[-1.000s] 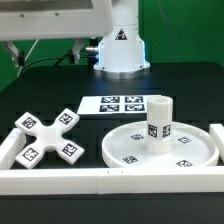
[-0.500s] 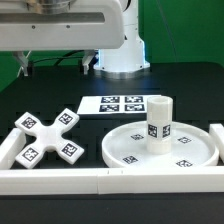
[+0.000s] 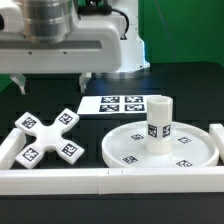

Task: Assemble round table

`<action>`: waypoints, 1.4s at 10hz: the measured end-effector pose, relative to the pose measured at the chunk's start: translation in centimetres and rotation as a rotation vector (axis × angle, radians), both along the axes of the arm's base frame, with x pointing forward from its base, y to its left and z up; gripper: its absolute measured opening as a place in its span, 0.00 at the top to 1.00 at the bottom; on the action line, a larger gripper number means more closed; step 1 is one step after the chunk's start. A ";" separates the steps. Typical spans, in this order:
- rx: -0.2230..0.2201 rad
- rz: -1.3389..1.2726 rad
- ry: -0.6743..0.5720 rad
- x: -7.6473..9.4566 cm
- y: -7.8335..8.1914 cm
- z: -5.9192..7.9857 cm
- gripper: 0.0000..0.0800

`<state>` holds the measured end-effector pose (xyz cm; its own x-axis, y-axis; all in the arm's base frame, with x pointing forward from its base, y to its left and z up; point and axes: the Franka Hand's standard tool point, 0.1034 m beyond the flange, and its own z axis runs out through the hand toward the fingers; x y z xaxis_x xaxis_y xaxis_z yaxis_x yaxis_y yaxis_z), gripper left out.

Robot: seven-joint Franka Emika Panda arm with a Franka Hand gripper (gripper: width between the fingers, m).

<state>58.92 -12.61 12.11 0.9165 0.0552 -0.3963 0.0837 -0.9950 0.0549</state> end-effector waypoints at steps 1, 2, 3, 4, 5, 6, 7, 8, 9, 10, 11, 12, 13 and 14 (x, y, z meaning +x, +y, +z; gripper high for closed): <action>-0.027 -0.056 -0.010 0.2 0.9 0.3 0.19; -0.025 -0.045 -0.013 0.3 1.0 0.3 0.19; -0.025 -0.047 -0.011 0.2 0.9 0.2 0.19; -0.019 -0.027 -0.005 0.1 0.7 0.0 0.19; 0.012 0.053 0.014 0.1 0.0 -1.0 0.19; 0.019 0.084 0.025 0.2 -0.2 -2.0 0.19; 0.034 0.110 0.025 0.2 -0.3 -2.8 0.19; 0.048 0.081 0.023 -0.1 -0.6 -3.2 0.19; 0.043 0.086 0.022 0.0 -0.6 -3.0 0.19; 0.043 0.087 0.023 0.0 -0.6 -3.1 0.19; 0.049 0.096 0.032 -0.3 -1.0 -3.3 0.19; 0.053 0.085 0.060 -0.9 -1.9 -3.9 0.19; 0.057 0.071 0.102 -1.3 -2.5 -4.4 0.19; 0.037 0.041 0.152 -1.4 -2.6 -4.8 0.19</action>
Offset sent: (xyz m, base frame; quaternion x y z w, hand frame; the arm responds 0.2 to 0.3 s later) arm 0.0000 0.0000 0.0000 0.0000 0.0000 0.0000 1.0000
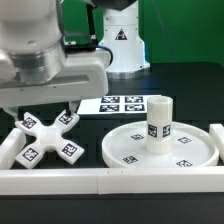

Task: Assemble round table

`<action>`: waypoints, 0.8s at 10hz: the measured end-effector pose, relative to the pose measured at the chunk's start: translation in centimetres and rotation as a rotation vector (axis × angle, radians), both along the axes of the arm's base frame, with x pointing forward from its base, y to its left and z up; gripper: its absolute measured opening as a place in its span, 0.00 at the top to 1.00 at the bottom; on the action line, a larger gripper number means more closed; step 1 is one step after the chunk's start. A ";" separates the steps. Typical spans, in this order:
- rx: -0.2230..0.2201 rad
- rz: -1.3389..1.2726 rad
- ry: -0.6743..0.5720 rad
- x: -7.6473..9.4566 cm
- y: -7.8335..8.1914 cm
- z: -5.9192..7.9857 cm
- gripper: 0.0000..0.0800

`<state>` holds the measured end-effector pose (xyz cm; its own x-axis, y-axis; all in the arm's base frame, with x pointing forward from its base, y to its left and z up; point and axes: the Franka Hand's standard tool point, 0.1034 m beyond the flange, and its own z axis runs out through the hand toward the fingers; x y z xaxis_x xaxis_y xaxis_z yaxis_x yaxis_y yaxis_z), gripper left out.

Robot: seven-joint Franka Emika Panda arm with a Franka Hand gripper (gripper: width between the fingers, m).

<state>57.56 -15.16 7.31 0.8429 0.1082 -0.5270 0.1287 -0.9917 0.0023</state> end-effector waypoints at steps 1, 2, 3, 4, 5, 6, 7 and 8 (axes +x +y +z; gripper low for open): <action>-0.001 0.011 -0.011 0.5 0.0 -0.3 0.19; 0.000 0.009 -0.012 0.4 0.0 -0.2 0.19; -0.003 0.004 -0.010 0.4 0.0 -0.3 0.19; -0.011 -0.007 0.001 0.1 0.0 -1.1 0.19; -0.010 -0.006 0.016 -0.3 0.2 -2.0 0.19; -0.013 0.003 0.008 -0.2 0.5 -2.6 0.19; -0.016 0.011 -0.003 -0.1 0.5 -2.9 0.19; -0.015 0.007 0.003 -0.4 0.4 -3.1 0.19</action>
Offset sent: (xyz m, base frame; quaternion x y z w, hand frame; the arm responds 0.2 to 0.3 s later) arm 0.0093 0.0080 -0.0203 0.0204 0.0101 0.0299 0.9993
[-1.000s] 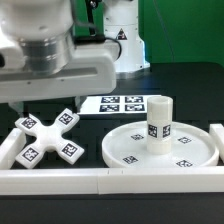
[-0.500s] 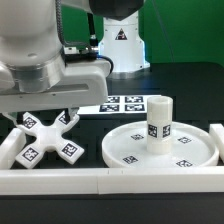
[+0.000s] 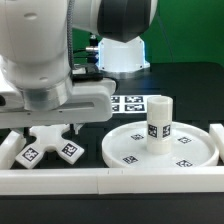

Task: Assemble round table

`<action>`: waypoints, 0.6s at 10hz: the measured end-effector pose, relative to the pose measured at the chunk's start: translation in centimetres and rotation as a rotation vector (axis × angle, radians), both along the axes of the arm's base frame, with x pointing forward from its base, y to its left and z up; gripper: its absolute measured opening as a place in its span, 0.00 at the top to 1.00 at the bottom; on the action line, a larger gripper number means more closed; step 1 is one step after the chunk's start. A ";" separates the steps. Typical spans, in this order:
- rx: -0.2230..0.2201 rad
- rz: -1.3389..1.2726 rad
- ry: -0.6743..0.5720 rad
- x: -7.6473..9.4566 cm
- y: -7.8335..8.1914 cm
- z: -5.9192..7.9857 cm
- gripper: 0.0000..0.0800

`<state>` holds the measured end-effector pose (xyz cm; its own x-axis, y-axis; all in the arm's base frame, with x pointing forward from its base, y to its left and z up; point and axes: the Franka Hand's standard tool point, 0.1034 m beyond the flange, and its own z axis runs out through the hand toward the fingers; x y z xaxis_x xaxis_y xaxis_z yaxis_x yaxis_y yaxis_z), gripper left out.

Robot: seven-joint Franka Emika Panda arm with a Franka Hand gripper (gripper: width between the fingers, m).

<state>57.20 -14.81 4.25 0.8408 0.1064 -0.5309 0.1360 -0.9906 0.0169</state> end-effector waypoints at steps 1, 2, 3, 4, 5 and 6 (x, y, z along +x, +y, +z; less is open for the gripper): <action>0.000 -0.001 0.003 -0.2 0.0 -0.2 0.19; 0.000 0.000 0.000 -0.3 0.0 -0.4 0.19; 0.000 -0.002 0.005 -0.6 -0.1 -0.7 0.19; 0.000 -0.003 0.009 -0.8 -0.1 -0.8 0.19; 0.001 -0.004 0.012 -1.0 -0.1 -0.9 0.19; 0.000 -0.005 0.011 -1.1 -0.2 -1.1 0.19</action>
Offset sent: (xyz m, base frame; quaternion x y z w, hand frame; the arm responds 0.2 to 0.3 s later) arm -0.0083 0.0009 -0.0082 0.0078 -0.0019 0.0031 1.0000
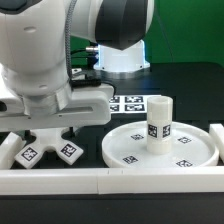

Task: Assemble round table

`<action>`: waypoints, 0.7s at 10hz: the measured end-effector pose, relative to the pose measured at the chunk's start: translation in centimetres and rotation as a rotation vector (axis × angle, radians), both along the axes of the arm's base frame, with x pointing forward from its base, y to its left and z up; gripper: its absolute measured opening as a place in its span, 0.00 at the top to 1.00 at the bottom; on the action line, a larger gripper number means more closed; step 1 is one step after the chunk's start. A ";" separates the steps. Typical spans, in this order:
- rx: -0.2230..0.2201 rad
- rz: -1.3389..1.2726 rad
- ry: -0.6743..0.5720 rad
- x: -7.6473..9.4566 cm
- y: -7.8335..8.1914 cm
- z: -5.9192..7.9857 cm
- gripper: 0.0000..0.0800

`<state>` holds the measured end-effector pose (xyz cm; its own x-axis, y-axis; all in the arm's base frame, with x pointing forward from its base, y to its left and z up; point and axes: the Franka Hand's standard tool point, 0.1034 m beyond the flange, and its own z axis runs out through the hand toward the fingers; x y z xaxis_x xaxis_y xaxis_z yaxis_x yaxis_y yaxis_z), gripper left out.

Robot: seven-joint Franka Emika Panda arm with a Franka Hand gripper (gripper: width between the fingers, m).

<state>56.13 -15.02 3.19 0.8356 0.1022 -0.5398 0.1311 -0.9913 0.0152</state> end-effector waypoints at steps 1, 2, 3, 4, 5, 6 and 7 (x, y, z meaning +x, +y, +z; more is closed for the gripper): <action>-0.001 0.000 -0.003 -0.1 -0.1 -0.2 0.19; -0.002 -0.001 -0.001 -0.2 -0.2 -0.4 0.19; -0.002 -0.002 0.000 -0.2 -0.3 -0.5 0.19; -0.003 -0.005 -0.002 -0.2 -0.4 -0.5 0.19; -0.004 -0.004 -0.006 -0.1 -0.5 -0.5 0.19; -0.004 -0.004 -0.006 -0.1 -0.5 -0.5 0.22; -0.004 -0.004 -0.006 -0.1 -0.5 -0.5 0.22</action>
Offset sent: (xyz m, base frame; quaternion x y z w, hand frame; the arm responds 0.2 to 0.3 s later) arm 0.0035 -0.0081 -0.0057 -0.0049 0.0061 -0.0071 0.9999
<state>56.00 -15.52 2.65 0.8393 0.0968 -0.5349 0.1269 -0.9917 0.0197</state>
